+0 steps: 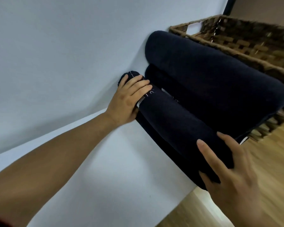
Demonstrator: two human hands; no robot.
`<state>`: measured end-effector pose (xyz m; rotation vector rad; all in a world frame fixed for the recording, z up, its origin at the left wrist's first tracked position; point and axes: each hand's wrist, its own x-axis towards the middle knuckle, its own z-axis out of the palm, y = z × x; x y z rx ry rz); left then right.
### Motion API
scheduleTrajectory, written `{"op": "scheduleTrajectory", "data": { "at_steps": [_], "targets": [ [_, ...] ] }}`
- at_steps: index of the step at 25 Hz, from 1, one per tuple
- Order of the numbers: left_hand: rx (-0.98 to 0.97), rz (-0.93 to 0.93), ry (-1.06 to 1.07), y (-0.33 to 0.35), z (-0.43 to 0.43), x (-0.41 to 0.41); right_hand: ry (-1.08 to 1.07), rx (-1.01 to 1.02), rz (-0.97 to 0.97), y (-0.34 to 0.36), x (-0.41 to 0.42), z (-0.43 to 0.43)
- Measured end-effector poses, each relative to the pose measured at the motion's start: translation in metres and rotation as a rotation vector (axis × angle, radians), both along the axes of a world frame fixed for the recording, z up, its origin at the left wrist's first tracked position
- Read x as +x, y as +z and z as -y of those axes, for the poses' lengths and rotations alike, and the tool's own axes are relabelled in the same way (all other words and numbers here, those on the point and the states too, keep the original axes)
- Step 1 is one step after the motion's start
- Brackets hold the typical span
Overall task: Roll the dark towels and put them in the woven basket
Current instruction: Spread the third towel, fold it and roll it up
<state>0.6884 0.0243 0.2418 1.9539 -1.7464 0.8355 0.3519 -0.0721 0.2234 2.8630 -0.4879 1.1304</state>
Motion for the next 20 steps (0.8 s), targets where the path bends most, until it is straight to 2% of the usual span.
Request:
{"op": "scheduleTrajectory", "data": {
  "at_steps": [4,7,13,17,20],
  "targets": [
    [-0.123,-0.016,0.092,-0.003,0.029,-0.007,0.029,-0.150,0.072,-0.008,0.009,0.020],
    [-0.024,-0.046,0.119,-0.001,0.030,-0.014,0.074,-0.185,0.087,-0.011,0.009,0.031],
    [0.240,-0.144,-0.035,0.025,-0.009,-0.002,0.154,-0.128,0.035,-0.006,-0.002,0.023],
    [0.231,0.021,0.059,0.038,0.007,0.006,0.212,-0.234,0.045,-0.005,0.005,0.039],
    [0.223,-0.009,0.084,0.035,0.021,-0.003,0.231,-0.251,0.043,0.000,0.010,0.042]
  ]
}}
